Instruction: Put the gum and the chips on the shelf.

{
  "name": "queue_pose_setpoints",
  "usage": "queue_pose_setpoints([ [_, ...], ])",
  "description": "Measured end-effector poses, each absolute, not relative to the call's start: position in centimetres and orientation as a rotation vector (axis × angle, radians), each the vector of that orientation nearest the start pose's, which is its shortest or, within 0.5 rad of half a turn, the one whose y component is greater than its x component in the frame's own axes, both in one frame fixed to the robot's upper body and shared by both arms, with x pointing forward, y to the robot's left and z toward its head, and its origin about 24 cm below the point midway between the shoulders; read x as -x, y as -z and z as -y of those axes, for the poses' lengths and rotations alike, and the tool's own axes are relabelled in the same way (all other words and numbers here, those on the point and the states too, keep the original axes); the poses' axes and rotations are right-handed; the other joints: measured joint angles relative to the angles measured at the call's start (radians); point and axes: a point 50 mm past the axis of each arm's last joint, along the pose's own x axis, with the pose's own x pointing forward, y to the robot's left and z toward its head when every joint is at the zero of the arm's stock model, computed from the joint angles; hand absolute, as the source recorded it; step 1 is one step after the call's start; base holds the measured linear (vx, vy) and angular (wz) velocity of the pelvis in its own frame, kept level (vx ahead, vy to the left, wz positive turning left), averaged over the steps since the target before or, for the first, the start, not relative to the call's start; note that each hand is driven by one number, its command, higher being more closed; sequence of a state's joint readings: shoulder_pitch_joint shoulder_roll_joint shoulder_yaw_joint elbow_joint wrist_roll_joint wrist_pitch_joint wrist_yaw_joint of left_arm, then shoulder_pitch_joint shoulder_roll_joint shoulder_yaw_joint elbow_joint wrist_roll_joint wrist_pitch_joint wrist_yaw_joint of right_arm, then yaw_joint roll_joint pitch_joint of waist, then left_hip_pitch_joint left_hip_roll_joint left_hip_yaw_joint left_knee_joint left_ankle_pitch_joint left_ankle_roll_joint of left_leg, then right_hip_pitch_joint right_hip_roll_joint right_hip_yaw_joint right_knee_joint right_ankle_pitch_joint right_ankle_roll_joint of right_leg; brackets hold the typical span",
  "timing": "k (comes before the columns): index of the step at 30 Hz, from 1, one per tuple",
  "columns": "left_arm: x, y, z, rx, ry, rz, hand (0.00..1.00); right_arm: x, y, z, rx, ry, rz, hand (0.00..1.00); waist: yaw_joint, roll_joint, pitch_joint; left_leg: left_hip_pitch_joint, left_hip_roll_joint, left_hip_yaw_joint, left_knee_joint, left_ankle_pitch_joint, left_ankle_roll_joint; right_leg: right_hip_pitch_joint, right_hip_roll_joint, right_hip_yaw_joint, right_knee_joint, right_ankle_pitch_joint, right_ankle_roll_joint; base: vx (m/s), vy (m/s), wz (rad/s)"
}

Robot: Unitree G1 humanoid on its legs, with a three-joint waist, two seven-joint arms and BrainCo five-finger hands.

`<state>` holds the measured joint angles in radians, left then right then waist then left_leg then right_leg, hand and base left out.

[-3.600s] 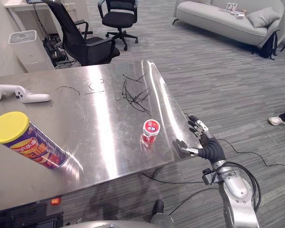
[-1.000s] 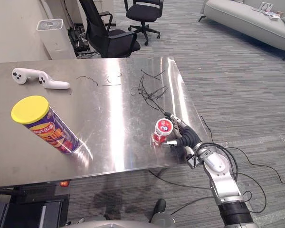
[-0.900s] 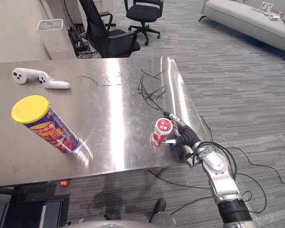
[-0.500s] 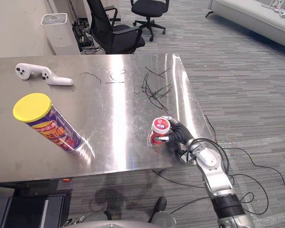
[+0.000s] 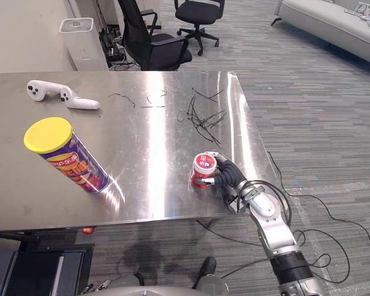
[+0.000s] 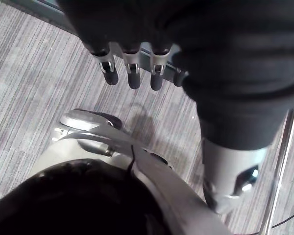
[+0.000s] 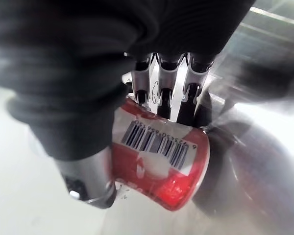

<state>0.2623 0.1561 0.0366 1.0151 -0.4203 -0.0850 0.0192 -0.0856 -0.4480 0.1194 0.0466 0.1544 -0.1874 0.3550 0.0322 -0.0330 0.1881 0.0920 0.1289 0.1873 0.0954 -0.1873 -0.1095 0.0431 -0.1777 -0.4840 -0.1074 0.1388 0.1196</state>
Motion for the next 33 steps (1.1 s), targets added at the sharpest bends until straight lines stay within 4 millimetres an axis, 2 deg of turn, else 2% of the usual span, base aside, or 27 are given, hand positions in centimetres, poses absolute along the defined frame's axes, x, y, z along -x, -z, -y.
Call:
queue_pose_setpoints([
  [4, -3.2, 16.2, -22.4, 0.228, -0.464, -1.127, 0.0, -26.3, -8.3, 18.8, 0.323, -0.454, 0.173, 1.0, 0.0, -0.003, 0.0, 0.012, 0.0, 0.015, -0.01, 0.003, 0.0, -0.001, 0.001, 0.011, 0.0, 0.0, 0.0, 0.01, 0.013, -0.09],
  [9, -3.2, 16.2, -22.6, 0.238, -0.486, -1.118, 0.0, -26.1, -11.2, 19.9, 0.317, -0.391, 0.288, 1.0, -0.005, -0.008, -0.003, 0.036, -0.002, 0.031, -0.025, 0.002, 0.0, 0.003, 0.001, 0.029, 0.0, 0.002, 0.002, 0.02, 0.023, -0.12],
  [15, -3.4, 16.1, -22.7, 0.247, -0.499, -1.102, 0.0, -25.8, -12.0, 20.2, 0.259, -0.387, 0.325, 1.0, -0.004, -0.015, -0.011, 0.053, -0.005, 0.04, -0.028, 0.002, 0.0, 0.017, 0.0, 0.03, -0.001, 0.002, 0.002, 0.0, 0.0, 0.0],
  [21, -3.3, 16.1, -22.7, 0.249, -0.505, -1.107, 0.0, -25.3, -11.0, 20.5, 0.25, -0.376, 0.274, 1.0, -0.004, -0.02, -0.024, 0.051, -0.014, 0.02, -0.035, 0.006, 0.005, 0.018, -0.005, 0.026, 0.0, 0.002, 0.002, -0.01, 0.008, 0.04],
  [28, -3.0, 16.2, -22.4, 0.273, -0.511, -1.143, 0.0, -25.0, -10.0, 22.3, 0.214, -0.275, 0.228, 1.0, -0.002, -0.009, -0.032, 0.047, -0.026, -0.01, -0.019, 0.019, 0.014, 0.015, -0.027, 0.03, 0.061, -0.012, 0.001, -0.03, 0.018, 0.12],
  [31, -2.8, 16.3, -22.5, 0.341, -0.576, -1.145, 0.0, -25.1, -9.6, 21.4, 0.171, -0.299, 0.227, 1.0, 0.004, -0.014, -0.035, 0.002, -0.009, -0.038, 0.037, 0.003, 0.017, -0.005, -0.032, 0.023, 0.114, -0.059, -0.007, -0.09, -0.054, 0.27],
  [33, -2.5, 16.4, -22.2, 0.384, -0.607, -1.154, 0.0, -25.8, -9.8, 19.3, 0.152, -0.371, 0.246, 1.0, 0.015, -0.009, -0.029, -0.053, 0.01, -0.084, 0.089, -0.002, 0.015, -0.023, -0.025, -0.011, 0.152, -0.078, -0.02, -0.11, -0.092, 0.45],
])
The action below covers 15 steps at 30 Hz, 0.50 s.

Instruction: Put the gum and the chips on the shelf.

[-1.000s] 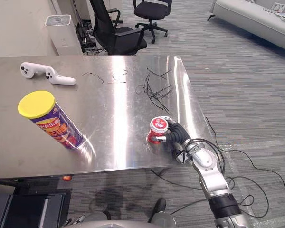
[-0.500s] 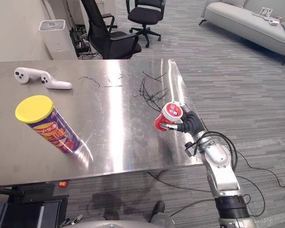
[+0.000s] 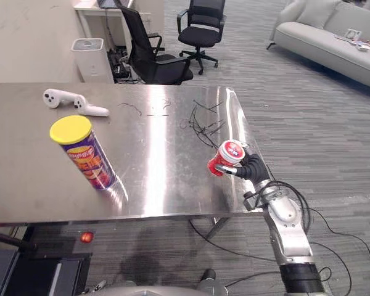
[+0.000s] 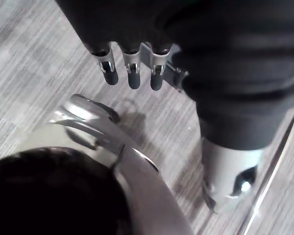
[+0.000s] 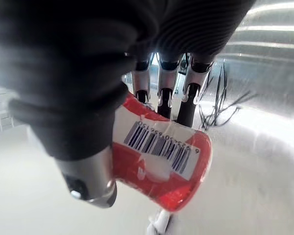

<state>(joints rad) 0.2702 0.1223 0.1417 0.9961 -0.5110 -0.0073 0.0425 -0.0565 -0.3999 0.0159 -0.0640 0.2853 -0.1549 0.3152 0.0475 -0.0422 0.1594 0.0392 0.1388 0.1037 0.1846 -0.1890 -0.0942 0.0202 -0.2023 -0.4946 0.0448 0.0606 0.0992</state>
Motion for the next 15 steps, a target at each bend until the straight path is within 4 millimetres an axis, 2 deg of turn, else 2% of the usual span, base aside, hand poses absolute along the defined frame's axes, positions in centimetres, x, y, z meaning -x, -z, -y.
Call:
queue_pose_setpoints([
  [1, -2.5, 16.4, -22.2, 0.392, -0.614, -1.151, 0.0, -26.1, -9.9, 18.8, 0.149, -0.387, 0.252, 1.0, 0.003, 0.002, 0.001, -0.013, 0.007, -0.015, 0.008, 0.002, -0.003, 0.0, 0.001, -0.015, 0.006, -0.003, -0.005, -0.12, -0.108, 0.65],
  [2, -2.4, 16.5, -21.9, 0.414, -0.619, -1.146, 0.0, -26.5, -10.4, 18.0, 0.147, -0.413, 0.271, 1.0, 0.018, 0.019, 0.011, -0.037, 0.018, -0.044, 0.026, 0.007, -0.009, 0.002, 0.008, -0.042, 0.015, -0.01, -0.01, -0.16, -0.147, 0.72],
  [4, -2.2, 16.6, -21.5, 0.435, -0.63, -1.142, 0.0, -27.4, -11.5, 17.2, 0.154, -0.442, 0.305, 1.0, 0.038, 0.037, 0.024, -0.063, 0.03, -0.087, 0.036, 0.022, -0.011, 0.001, 0.013, -0.082, 0.045, -0.034, -0.018, -0.16, -0.138, 0.74],
  [5, -1.8, 16.7, -21.2, 0.458, -0.649, -1.151, 0.0, -28.1, -11.7, 17.0, 0.156, -0.446, 0.309, 1.0, 0.049, 0.052, 0.033, -0.073, 0.033, -0.092, 0.029, 0.02, 0.039, 0.005, 0.01, -0.115, 0.068, -0.063, -0.033, -0.13, -0.15, 0.85],
  [6, -1.0, 16.8, -21.0, 0.512, -0.7, -1.158, 0.0, -28.3, -11.5, 17.0, 0.151, -0.439, 0.296, 1.0, 0.054, 0.059, 0.036, -0.07, 0.062, 0.0, 0.004, 0.023, 0.197, 0.015, 0.012, -0.138, 0.073, -0.079, -0.043, -0.14, -0.201, 1.06],
  [7, -0.6, 16.8, -21.0, 0.527, -0.716, -1.163, 0.0, -28.3, -11.4, 17.1, 0.15, -0.434, 0.292, 1.0, 0.046, 0.054, 0.034, -0.069, 0.076, 0.059, -0.012, 0.031, 0.291, 0.03, 0.019, -0.147, 0.058, -0.082, -0.048, -0.07, -0.245, 1.56],
  [8, -0.1, 16.9, -21.1, 0.544, -0.742, -1.168, 0.0, -28.1, -11.4, 17.8, 0.159, -0.41, 0.29, 1.0, 0.024, 0.045, 0.027, -0.065, 0.106, 0.169, -0.048, 0.051, 0.358, 0.069, 0.021, -0.212, 0.009, -0.085, -0.064, -0.03, -0.155, 1.56],
  [9, -0.1, 16.8, -21.3, 0.544, -0.751, -1.161, 0.0, -28.1, -11.5, 18.4, 0.168, -0.381, 0.295, 1.0, 0.015, 0.04, 0.03, -0.071, 0.126, 0.223, -0.025, 0.056, 0.324, 0.073, 0.005, -0.26, 0.005, -0.089, -0.073, -0.07, -0.073, 1.84],
  [10, 0.0, 17.0, -20.6, 0.563, -0.741, -1.164, 0.0, -27.9, -11.5, 20.0, 0.169, -0.298, 0.296, 1.0, 0.011, 0.04, 0.037, -0.108, 0.145, 0.342, 0.103, 0.081, 0.288, 0.07, -0.045, -0.322, 0.05, -0.113, -0.083, -0.05, 0.052, 1.55],
  [11, 0.5, 17.0, -20.1, 0.581, -0.749, -1.173, 0.0, -27.4, -11.3, 21.3, 0.172, -0.236, 0.289, 1.0, 0.007, 0.043, 0.035, -0.104, 0.143, 0.438, 0.21, 0.094, 0.29, 0.077, -0.093, -0.366, 0.079, -0.127, -0.079, -0.05, 0.046, 1.41],
  [12, 0.9, 17.0, -20.0, 0.574, -0.746, -1.184, 0.0, -27.2, -11.3, 21.9, 0.181, -0.216, 0.287, 1.0, 0.007, 0.05, 0.031, -0.097, 0.145, 0.476, 0.261, 0.099, 0.296, 0.082, -0.108, -0.391, 0.089, -0.131, -0.079, 0.0, 0.036, 1.24],
  [13, 1.7, 17.0, -19.9, 0.549, -0.731, -1.208, 0.0, -26.9, -11.3, 22.8, 0.201, -0.188, 0.279, 1.0, -0.008, 0.066, 0.024, -0.081, 0.155, 0.54, 0.335, 0.125, 0.308, 0.091, -0.125, -0.437, 0.1, -0.134, -0.077, -0.03, 0.059, 1.15],
  [14, 2.1, 17.0, -19.9, 0.52, -0.714, -1.223, 0.0, -26.6, -11.3, 23.6, 0.215, -0.16, 0.271, 1.0, -0.018, 0.074, 0.018, -0.07, 0.143, 0.582, 0.302, 0.172, 0.294, 0.093, -0.131, -0.475, 0.101, -0.138, -0.07, -0.07, 0.074, 1.26],
  [15, 2.1, 17.0, -19.8, 0.505, -0.699, -1.225, 0.0, -26.3, -11.1, 24.2, 0.21, -0.137, 0.266, 1.0, -0.02, 0.072, 0.012, -0.072, 0.107, 0.602, 0.243, 0.207, 0.298, 0.085, -0.136, -0.487, 0.095, -0.133, -0.057, -0.08, 0.05, 1.02],
])
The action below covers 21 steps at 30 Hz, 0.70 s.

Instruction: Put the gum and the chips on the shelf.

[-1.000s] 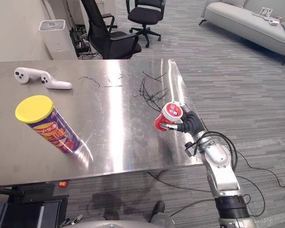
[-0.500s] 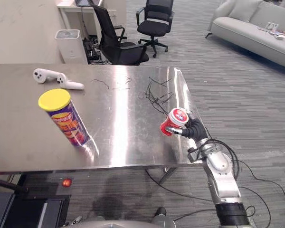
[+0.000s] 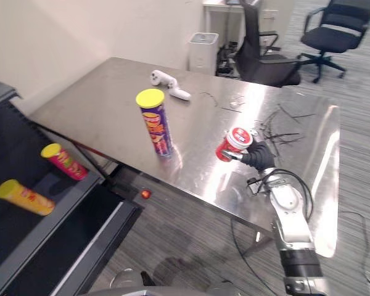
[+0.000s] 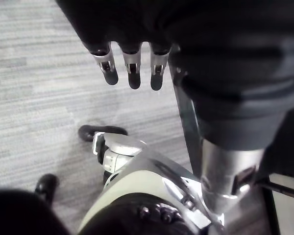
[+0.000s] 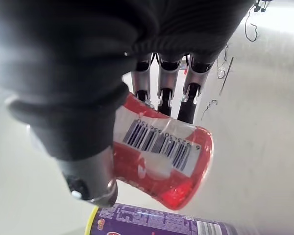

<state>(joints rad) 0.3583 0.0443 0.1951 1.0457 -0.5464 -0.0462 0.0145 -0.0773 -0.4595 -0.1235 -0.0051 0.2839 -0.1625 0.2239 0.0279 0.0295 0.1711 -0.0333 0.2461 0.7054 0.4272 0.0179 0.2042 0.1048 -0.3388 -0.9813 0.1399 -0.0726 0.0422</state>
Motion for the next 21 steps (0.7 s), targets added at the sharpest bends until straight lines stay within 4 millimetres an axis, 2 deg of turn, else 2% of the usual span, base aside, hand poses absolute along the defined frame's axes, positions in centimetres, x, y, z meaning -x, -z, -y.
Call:
queue_pose_setpoints([
  [1, 2.0, 16.9, -20.0, 0.487, -0.691, -1.223, 0.0, -26.1, -11.0, 24.4, 0.209, -0.127, 0.261, 1.0, -0.003, -0.014, -0.001, 0.0, -0.029, -0.003, -0.052, 0.027, -0.009, -0.007, -0.002, 0.001, -0.019, 0.004, 0.005, -0.12, 0.049, 1.03],
  [2, 2.1, 16.8, -20.6, 0.471, -0.699, -1.213, 0.0, -25.5, -10.6, 25.0, 0.21, -0.103, 0.244, 1.0, -0.01, -0.045, -0.008, 0.013, -0.079, -0.009, -0.155, 0.052, -0.042, -0.012, -0.005, -0.021, -0.065, 0.041, 0.001, -0.12, 0.047, 1.02],
  [3, 2.5, 16.9, -20.6, 0.472, -0.709, -1.23, 0.0, -25.0, -10.2, 25.5, 0.201, -0.079, 0.229, 1.0, -0.006, -0.039, -0.007, 0.024, -0.047, 0.051, -0.096, -0.016, -0.078, 0.005, 0.001, -0.071, -0.063, 0.049, -0.01, -0.11, 0.061, 0.96],
  [4, 2.9, 16.9, -20.5, 0.473, -0.712, -1.243, 0.0, -24.8, -9.8, 25.6, 0.195, -0.069, 0.219, 1.0, -0.006, -0.038, -0.008, 0.041, -0.039, 0.073, -0.085, -0.031, -0.1, 0.014, -0.001, -0.088, -0.056, 0.048, -0.011, -0.06, 0.073, 0.87],
  [5, 3.4, 17.0, -20.2, 0.478, -0.714, -1.262, 0.0, -24.3, -9.4, 25.9, 0.194, -0.056, 0.202, 1.0, -0.019, -0.035, -0.01, 0.077, -0.041, 0.108, -0.107, -0.035, -0.124, 0.032, -0.01, -0.125, -0.042, 0.047, -0.01, -0.05, 0.127, 0.92],
  [6, 3.6, 17.0, -20.0, 0.475, -0.705, -1.276, 0.0, -23.9, -9.3, 26.2, 0.199, -0.046, 0.196, 1.0, -0.032, -0.026, -0.016, 0.078, -0.058, 0.11, -0.163, -0.043, -0.146, 0.034, -0.018, -0.153, -0.022, 0.048, -0.003, -0.1, 0.207, 0.81],
  [7, 3.6, 17.0, -20.0, 0.475, -0.705, -1.278, 0.0, -23.8, -9.3, 26.2, 0.198, -0.043, 0.194, 1.0, -0.032, -0.025, -0.018, 0.078, -0.062, 0.111, -0.17, -0.045, -0.149, 0.033, -0.02, -0.157, -0.019, 0.048, -0.003, -0.12, 0.211, 0.72],
  [9, 3.7, 17.1, -19.9, 0.457, -0.676, -1.29, 0.0, -23.2, -8.5, 26.2, 0.181, -0.019, 0.17, 1.0, -0.037, -0.012, -0.04, 0.079, -0.127, 0.086, -0.336, -0.062, -0.176, -0.005, -0.053, -0.195, 0.066, 0.051, 0.007, -0.14, 0.283, 0.62],
  [10, 3.7, 17.1, -19.9, 0.452, -0.67, -1.29, 0.0, -23.2, -8.3, 26.1, 0.175, -0.014, 0.167, 1.0, -0.038, -0.006, -0.044, 0.084, -0.142, 0.072, -0.383, -0.064, -0.179, -0.013, -0.06, -0.2, 0.087, 0.05, 0.007, -0.14, 0.271, 0.64],
  [12, 3.6, 16.9, -20.8, 0.409, -0.665, -1.278, 0.0, -23.1, -7.8, 25.8, 0.141, 0.003, 0.16, 1.0, -0.05, -0.033, -0.036, 0.11, -0.208, 0.024, -0.498, -0.03, -0.163, -0.012, -0.112, -0.196, 0.155, 0.048, 0.003, -0.14, 0.195, 0.67],
  [15, 3.6, 16.8, -21.3, 0.385, -0.676, -1.276, 0.0, -23.2, -7.9, 25.6, 0.133, 0.004, 0.166, 1.0, -0.03, -0.059, -0.034, 0.109, -0.255, -0.008, -0.528, -0.041, -0.156, -0.015, -0.152, -0.166, 0.179, 0.059, 0.01, -0.13, 0.145, 0.35],
  [18, 3.1, 16.8, -21.4, 0.385, -0.655, -1.266, 0.0, -23.2, -7.9, 25.6, 0.143, 0.003, 0.166, 1.0, -0.022, -0.051, -0.026, 0.098, -0.26, -0.015, -0.527, -0.055, -0.144, -0.022, -0.126, -0.1, 0.174, 0.06, 0.009, -0.07, 0.086, 0.28],
  [19, 2.7, 16.9, -21.4, 0.39, -0.642, -1.257, 0.0, -23.3, -8.0, 25.6, 0.143, 0.001, 0.172, 1.0, -0.018, -0.051, -0.025, 0.085, -0.258, 0.005, -0.525, -0.089, -0.168, -0.031, -0.099, -0.078, 0.152, 0.06, 0.009, -0.03, 0.075, 0.17],
  [20, 2.2, 16.8, -22.0, 0.389, -0.647, -1.238, 0.0, -23.4, -8.1, 25.2, 0.131, -0.003, 0.184, 1.0, -0.02, -0.094, -0.024, 0.085, -0.265, 0.078, -0.462, -0.14, -0.179, -0.047, -0.117, -0.074, 0.107, 0.047, 0.002, -0.02, 0.076, 0.07],
  [21, 2.1, 16.8, -22.2, 0.395, -0.649, -1.231, 0.0, -23.5, -8.3, 25.1, 0.127, -0.004, 0.196, 1.0, -0.019, -0.089, -0.014, 0.078, -0.221, 0.09, -0.361, -0.157, -0.141, -0.054, -0.125, -0.067, 0.134, 0.041, -0.007, -0.02, 0.071, -0.15],
])
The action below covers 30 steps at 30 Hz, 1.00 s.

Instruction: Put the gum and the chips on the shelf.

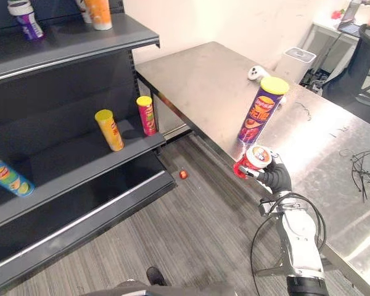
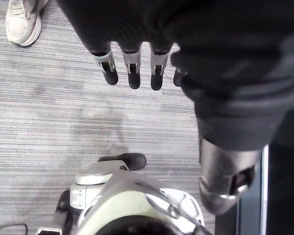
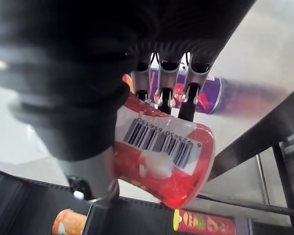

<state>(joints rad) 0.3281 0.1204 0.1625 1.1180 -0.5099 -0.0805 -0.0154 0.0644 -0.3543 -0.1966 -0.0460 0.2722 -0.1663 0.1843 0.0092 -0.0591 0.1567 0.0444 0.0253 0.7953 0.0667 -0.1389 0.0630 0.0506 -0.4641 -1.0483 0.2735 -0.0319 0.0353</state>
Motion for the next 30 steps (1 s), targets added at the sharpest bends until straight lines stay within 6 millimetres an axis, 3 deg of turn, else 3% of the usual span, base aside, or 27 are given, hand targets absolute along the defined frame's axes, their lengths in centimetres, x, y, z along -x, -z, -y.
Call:
queue_pose_setpoints([
  [2, 1.8, 16.8, -22.2, 0.438, -0.671, -1.208, 0.0, -23.7, -8.6, 24.7, 0.12, -0.012, 0.217, 1.0, 0.01, 0.018, 0.018, -0.007, 0.028, -0.008, 0.044, -0.031, -0.012, -0.013, 0.001, 0.046, 0.032, 0.003, 0.002, -0.06, 0.077, -0.18],
  [7, 0.0, 16.8, -22.0, 0.548, -0.66, -1.123, 0.0, -25.0, -10.3, 23.7, 0.171, -0.089, 0.286, 1.0, 0.021, 0.017, 0.024, -0.057, 0.039, -0.005, 0.07, -0.039, -0.001, -0.058, 0.045, 0.1, 0.006, 0.01, 0.005, -0.05, 0.1, 0.0],
  [13, -0.5, 16.6, -21.9, 0.549, -0.654, -1.098, 0.0, -26.8, -12.4, 21.4, 0.199, -0.238, 0.367, 1.0, 0.041, 0.012, 0.029, -0.076, 0.03, -0.071, 0.087, -0.037, -0.004, -0.047, 0.025, 0.109, 0.048, 0.023, -0.002, 0.01, 0.057, 0.27],
  [14, -0.9, 16.5, -22.0, 0.539, -0.656, -1.079, 0.0, -26.8, -12.3, 21.6, 0.199, -0.233, 0.364, 1.0, 0.038, 0.014, 0.029, -0.092, 0.02, -0.143, 0.087, -0.031, -0.006, -0.063, 0.016, 0.199, 0.107, 0.032, -0.034, 0.02, 0.064, 1.3],
  [15, -1.4, 16.4, -22.1, 0.525, -0.648, -1.065, 0.0, -26.8, -12.1, 21.8, 0.198, -0.222, 0.352, 1.0, 0.028, 0.022, 0.032, -0.109, 0.013, -0.24, 0.088, -0.017, 0.001, -0.106, 0.018, 0.357, 0.202, 0.06, -0.096, 0.03, 0.071, 1.51],
  [16, -1.6, 16.3, -22.3, 0.516, -0.647, -1.063, 0.0, -26.6, -11.8, 21.9, 0.195, -0.212, 0.343, 1.0, 0.023, 0.027, 0.032, -0.114, 0.013, -0.296, 0.09, -0.006, 0.015, -0.136, 0.037, 0.444, 0.239, 0.051, -0.113, 0.07, 0.038, 1.81],
  [17, -2.0, 16.2, -22.7, 0.49, -0.635, -1.066, 0.0, -26.1, -11.0, 22.1, 0.184, -0.19, 0.317, 1.0, 0.02, 0.029, 0.034, -0.131, 0.017, -0.39, 0.096, 0.001, 0.025, -0.151, 0.104, 0.603, 0.232, -0.008, -0.062, 0.1, -0.055, 1.9],
  [18, -2.3, 16.1, -23.3, 0.474, -0.641, -1.074, 0.0, -25.7, -10.2, 22.2, 0.182, -0.177, 0.287, 1.0, 0.027, 0.021, 0.035, -0.139, 0.014, -0.458, 0.097, 0.009, 0.024, -0.152, 0.155, 0.704, 0.198, -0.051, -0.037, 0.11, -0.099, 1.87],
  [22, -1.7, 16.1, -24.0, 0.45, -0.667, -1.115, 0.0, -25.4, -9.6, 22.1, 0.163, -0.119, 0.28, 1.0, 0.029, -0.005, 0.035, -0.148, -0.023, -0.611, 0.123, 0.016, 0.014, -0.153, 0.227, 0.92, 0.115, -0.058, 0.01, 0.12, -0.162, 1.6],
  [25, -1.4, 16.1, -24.0, 0.435, -0.663, -1.132, 0.0, -25.5, -9.7, 22.1, 0.152, -0.1, 0.29, 1.0, 0.031, -0.026, 0.025, -0.148, -0.038, -0.668, 0.135, 0.028, -0.008, -0.115, 0.222, 0.888, -0.008, -0.001, 0.101, 0.1, -0.201, 1.25],
  [27, -0.7, 16.1, -23.8, 0.444, -0.684, -1.138, 0.0, -26.3, -10.7, 21.9, 0.147, -0.111, 0.327, 1.0, 0.043, -0.035, 0.018, -0.168, -0.035, -0.683, 0.175, 0.012, -0.034, -0.11, 0.233, 0.852, -0.065, 0.01, 0.107, 0.09, -0.295, 0.45],
  [30, -0.8, 16.5, -22.4, 0.486, -0.691, -1.143, 0.0, -27.0, -11.6, 22.0, 0.117, -0.105, 0.363, 1.0, 0.043, -0.009, 0.012, -0.206, 0.01, -0.691, 0.184, 0.006, -0.067, -0.093, 0.278, 0.812, -0.147, -0.003, 0.097, 0.04, -0.228, 0.06],
])
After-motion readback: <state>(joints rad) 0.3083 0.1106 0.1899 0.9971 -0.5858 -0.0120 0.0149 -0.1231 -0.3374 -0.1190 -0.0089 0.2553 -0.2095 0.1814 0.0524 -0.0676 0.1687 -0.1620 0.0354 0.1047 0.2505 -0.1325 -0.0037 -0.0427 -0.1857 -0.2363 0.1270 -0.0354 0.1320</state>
